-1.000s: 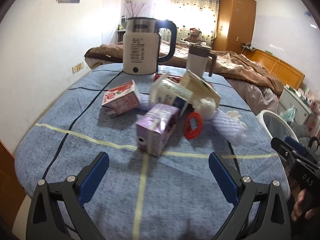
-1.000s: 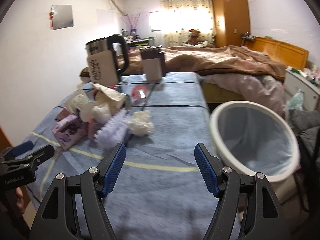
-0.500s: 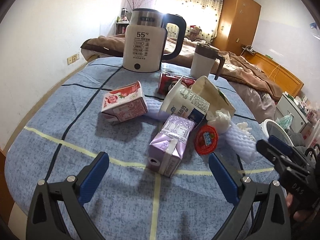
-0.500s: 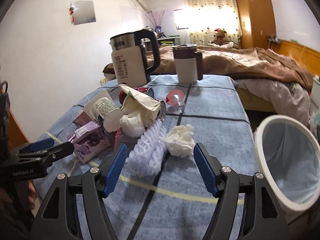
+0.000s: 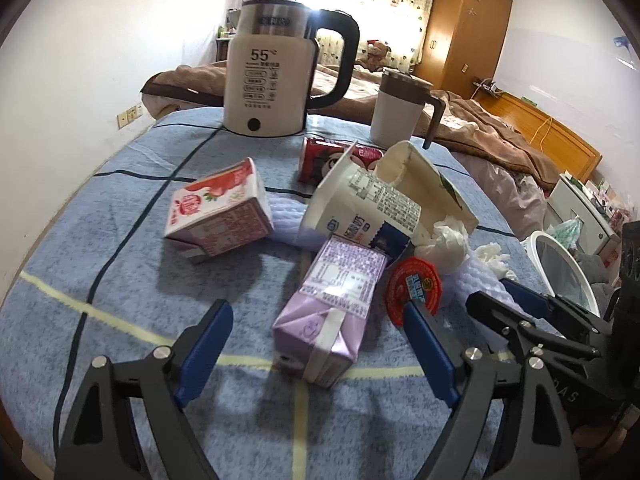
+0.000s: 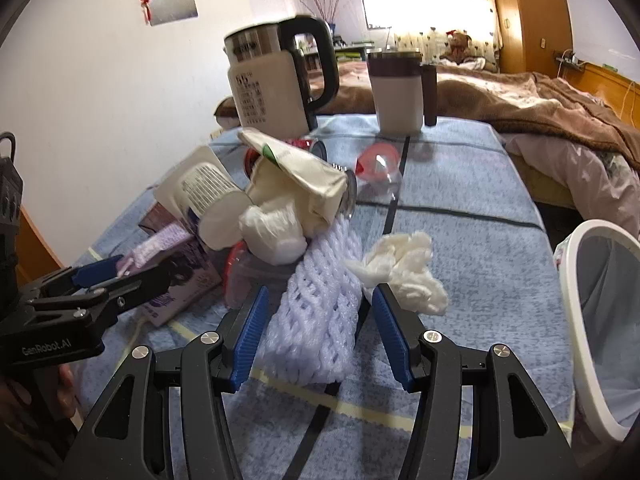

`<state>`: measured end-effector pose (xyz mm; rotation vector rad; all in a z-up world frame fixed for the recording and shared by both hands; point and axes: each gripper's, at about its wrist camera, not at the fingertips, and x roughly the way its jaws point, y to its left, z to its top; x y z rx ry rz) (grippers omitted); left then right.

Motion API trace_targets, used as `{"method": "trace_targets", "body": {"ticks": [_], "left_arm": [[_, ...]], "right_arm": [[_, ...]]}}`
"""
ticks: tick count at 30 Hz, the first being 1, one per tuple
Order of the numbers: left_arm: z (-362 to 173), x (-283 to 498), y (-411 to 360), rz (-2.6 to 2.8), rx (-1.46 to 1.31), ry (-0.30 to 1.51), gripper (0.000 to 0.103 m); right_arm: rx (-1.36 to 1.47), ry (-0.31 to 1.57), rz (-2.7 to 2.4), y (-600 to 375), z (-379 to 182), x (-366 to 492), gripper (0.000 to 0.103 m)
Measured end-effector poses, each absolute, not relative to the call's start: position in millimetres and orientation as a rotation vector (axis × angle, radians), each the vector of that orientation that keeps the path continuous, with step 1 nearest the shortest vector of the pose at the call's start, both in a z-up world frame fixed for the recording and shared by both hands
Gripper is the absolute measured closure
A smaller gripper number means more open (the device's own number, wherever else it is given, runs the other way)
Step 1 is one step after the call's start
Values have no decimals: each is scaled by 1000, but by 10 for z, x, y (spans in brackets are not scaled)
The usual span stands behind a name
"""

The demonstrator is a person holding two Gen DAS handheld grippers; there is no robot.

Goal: Collect trash
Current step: 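Grasp the white foam net with the right tool while the left tool grasps the purple carton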

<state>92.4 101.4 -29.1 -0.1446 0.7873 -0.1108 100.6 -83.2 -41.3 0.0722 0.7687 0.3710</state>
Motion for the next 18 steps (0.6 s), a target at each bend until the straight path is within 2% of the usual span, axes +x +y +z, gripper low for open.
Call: {"method": "trace_targets", "body": {"ticks": [3, 5, 10, 12, 16, 18], "left_arm": [[-294, 949, 1000, -128, -141, 785, 22], [-298, 970, 999, -141, -143, 786, 24], [-316, 1013, 963, -162, -129, 801, 32], [-339, 1041, 949, -163, -123, 814, 42], [-348, 1044, 927, -168, -123, 812, 51], [-349, 1047, 916, -168, -118, 813, 62]], "right_arm": [[72, 788, 364, -820, -463, 1062, 52], [75, 794, 372, -816, -468, 1072, 63], [81, 811, 377, -820, -498, 1091, 68], [88, 810, 375, -831, -497, 1089, 72], [96, 807, 372, -841, -496, 1075, 75], [100, 805, 371, -845, -492, 1067, 76]]}}
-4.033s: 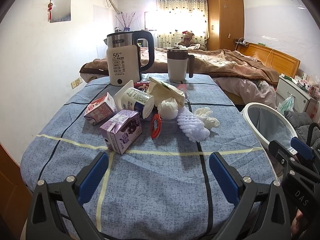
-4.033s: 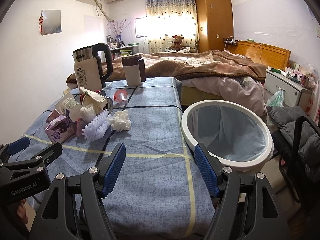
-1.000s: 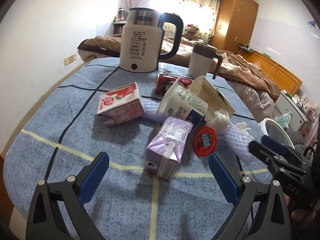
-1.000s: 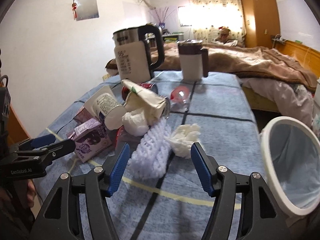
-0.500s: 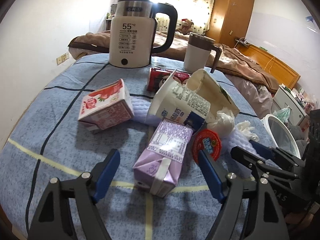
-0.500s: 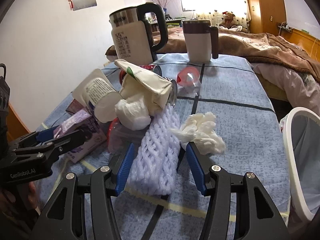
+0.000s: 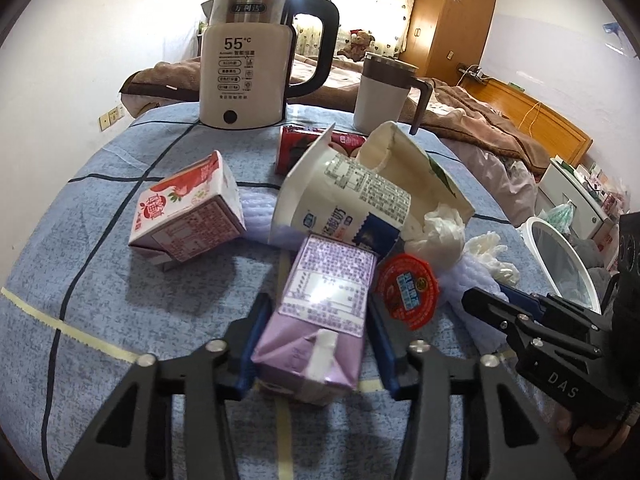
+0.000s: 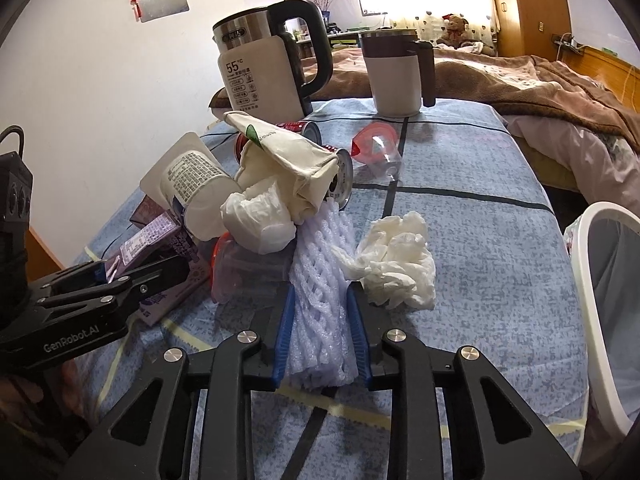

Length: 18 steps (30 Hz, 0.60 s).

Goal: Collect trash
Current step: 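Grasp the white foam net with the right tool while the left tool grasps the purple carton, then carry both items to the bin and open both tools to drop them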

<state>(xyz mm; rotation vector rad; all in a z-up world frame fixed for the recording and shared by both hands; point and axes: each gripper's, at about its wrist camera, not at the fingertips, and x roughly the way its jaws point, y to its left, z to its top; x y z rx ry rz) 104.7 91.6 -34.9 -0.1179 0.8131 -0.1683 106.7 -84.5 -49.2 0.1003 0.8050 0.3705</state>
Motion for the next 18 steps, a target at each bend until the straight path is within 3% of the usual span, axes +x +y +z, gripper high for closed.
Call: {"method": "trace_targets", "body": {"ticks": [18], "left_arm": [[-226, 757, 920, -156, -133, 778, 66]], "right_arm": [[205, 791, 458, -1002, -434, 860, 79]]}}
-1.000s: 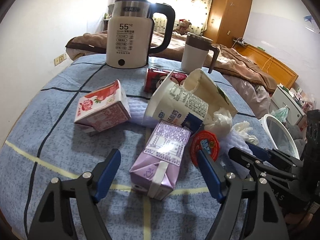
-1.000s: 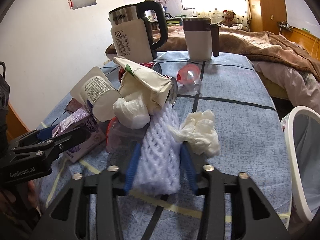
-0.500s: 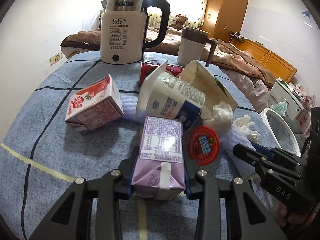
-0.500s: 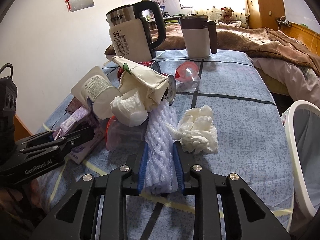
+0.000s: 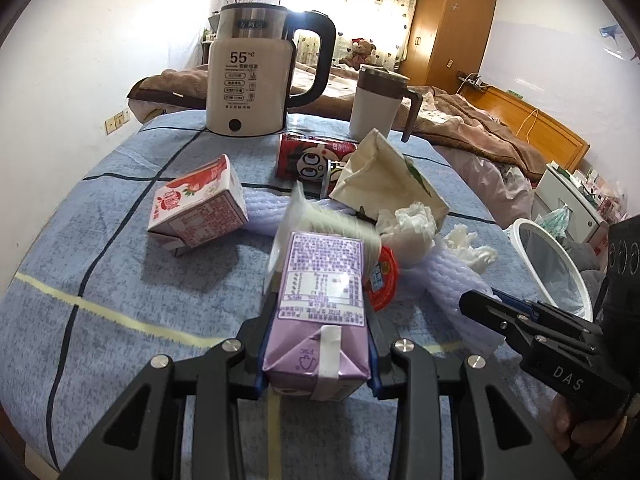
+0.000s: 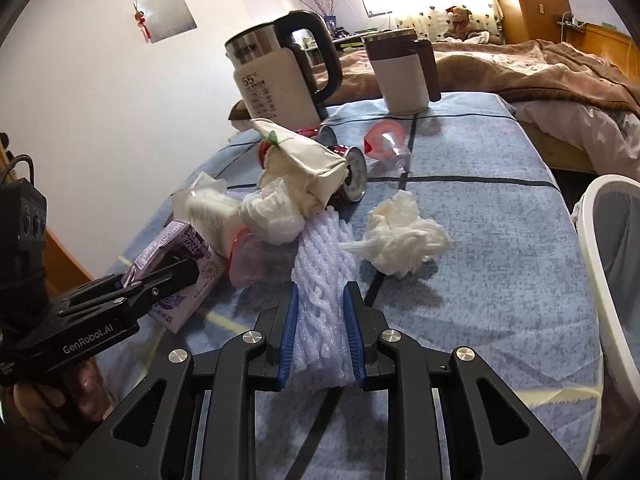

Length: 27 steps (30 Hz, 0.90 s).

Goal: Collect trash
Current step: 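Carry both items to the bin and open both tools to drop them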

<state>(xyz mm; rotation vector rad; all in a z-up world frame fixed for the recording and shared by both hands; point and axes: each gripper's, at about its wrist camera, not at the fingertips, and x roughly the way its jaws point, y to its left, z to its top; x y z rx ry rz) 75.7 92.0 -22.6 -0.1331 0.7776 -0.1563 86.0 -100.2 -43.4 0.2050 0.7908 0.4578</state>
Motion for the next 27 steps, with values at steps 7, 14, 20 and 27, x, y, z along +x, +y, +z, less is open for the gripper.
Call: {"method": "trace_targets", "body": {"ticks": [7, 14, 20, 27], "left_arm": [[-103, 629, 841, -160, -132, 744, 66], [-15, 544, 716, -174, -125, 716, 66], [73, 549, 571, -204, -116, 701, 66], [190, 676, 182, -301, -91, 686, 65]], "right_arm": [[212, 747, 457, -1094, -304, 695, 79], [240, 703, 439, -1262, -146, 584, 79], [259, 670, 424, -1361, -48, 528, 79], [267, 620, 350, -1662, 81, 441, 79]]}}
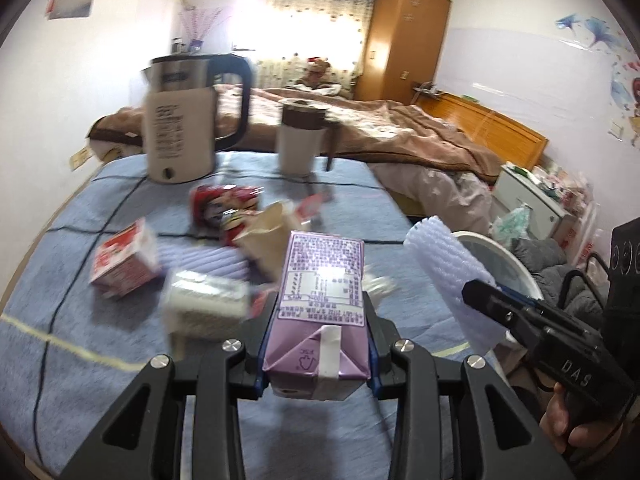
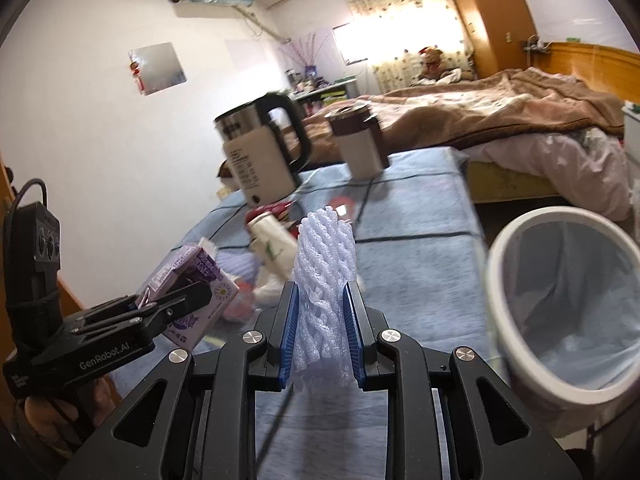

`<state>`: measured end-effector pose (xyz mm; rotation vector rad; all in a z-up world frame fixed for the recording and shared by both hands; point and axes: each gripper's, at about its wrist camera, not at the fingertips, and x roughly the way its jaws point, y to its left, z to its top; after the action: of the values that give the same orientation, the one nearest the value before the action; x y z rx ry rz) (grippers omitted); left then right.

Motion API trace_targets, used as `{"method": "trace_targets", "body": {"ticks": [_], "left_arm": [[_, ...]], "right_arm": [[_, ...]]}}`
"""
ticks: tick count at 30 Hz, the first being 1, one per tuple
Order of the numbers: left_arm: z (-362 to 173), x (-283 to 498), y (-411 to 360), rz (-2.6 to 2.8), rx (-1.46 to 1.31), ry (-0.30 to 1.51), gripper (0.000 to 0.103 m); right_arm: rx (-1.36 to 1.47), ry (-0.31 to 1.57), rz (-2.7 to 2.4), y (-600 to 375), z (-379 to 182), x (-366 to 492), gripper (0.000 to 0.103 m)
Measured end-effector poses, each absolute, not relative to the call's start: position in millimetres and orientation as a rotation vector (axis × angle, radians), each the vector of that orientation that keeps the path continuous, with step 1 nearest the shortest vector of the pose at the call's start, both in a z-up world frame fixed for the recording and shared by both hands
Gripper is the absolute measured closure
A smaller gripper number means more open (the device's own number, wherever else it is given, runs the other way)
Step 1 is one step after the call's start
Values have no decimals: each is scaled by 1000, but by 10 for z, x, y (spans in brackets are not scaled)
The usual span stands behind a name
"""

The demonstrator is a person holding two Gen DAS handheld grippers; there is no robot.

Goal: Collect trash
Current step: 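Carry both items to the bin and open both tools to drop them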

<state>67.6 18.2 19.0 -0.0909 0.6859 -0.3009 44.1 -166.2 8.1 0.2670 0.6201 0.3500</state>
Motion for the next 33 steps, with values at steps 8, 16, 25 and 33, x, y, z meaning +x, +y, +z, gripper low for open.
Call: {"method": "trace_targets", "body": {"ticks": [8, 16, 25, 33], "left_arm": [[196, 858, -434, -430, -69, 699, 65], [174, 1001, -1092, -554, -39, 723, 65], [77, 1162, -1697, -642, -10, 767, 65], [-66, 1246, -1982, -664, 21, 819, 65]], "right_arm": [[286, 599, 210, -2213, 149, 368, 79], [288, 593, 68, -2809, 137, 312, 79], [312, 620, -43, -3339, 14, 395, 79], [320, 672, -107, -3597, -177, 455, 79]]}}
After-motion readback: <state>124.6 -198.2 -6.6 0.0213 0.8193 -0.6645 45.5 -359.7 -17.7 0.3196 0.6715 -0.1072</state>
